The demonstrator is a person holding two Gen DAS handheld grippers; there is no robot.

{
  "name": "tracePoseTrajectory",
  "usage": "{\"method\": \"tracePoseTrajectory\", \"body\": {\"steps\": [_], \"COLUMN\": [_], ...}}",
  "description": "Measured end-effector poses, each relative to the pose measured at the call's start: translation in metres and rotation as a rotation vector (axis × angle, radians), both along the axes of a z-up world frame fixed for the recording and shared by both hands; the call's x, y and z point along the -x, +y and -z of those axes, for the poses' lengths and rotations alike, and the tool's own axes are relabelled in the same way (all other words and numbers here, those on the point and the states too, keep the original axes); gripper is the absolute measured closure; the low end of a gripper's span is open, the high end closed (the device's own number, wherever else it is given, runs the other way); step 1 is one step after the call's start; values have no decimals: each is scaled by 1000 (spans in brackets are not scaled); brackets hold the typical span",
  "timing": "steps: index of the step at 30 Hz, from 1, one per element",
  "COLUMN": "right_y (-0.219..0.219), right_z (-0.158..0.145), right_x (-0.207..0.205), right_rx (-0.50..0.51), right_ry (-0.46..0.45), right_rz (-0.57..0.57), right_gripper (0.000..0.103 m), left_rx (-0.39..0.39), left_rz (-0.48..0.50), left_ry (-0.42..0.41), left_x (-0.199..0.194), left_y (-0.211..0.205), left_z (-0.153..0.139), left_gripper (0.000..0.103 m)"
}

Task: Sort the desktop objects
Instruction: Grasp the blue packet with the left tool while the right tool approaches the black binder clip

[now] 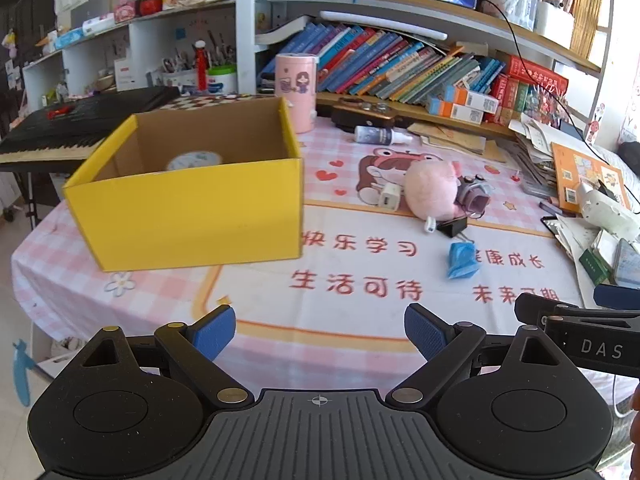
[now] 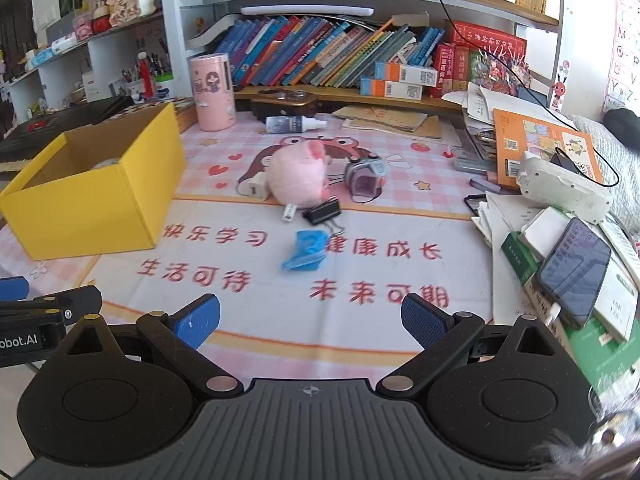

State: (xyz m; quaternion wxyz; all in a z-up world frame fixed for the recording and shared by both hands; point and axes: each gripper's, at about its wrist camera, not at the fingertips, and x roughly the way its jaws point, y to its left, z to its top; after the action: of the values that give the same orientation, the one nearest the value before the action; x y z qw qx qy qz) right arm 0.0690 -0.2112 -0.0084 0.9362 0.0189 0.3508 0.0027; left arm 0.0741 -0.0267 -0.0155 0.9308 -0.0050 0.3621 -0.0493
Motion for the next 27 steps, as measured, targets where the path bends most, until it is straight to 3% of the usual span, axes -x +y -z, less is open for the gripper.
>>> {"method": "tracePoseTrajectory", "body": {"steps": [15,27], "right_y": [-79,-111], "right_z": [1,7], "right_x": [-58,-93], "right_rx": [-14,-32], "right_ry": [-18,-11], "right_rz": [35,8], "right_gripper": [7,7], "left_rx": [23,25], "left_rz": [63,124], "left_ry": [36,70], "left_x": [-54,-88], "left_y": [-77,-126], "left_z": [15,37], "left_gripper": [10,17]}}
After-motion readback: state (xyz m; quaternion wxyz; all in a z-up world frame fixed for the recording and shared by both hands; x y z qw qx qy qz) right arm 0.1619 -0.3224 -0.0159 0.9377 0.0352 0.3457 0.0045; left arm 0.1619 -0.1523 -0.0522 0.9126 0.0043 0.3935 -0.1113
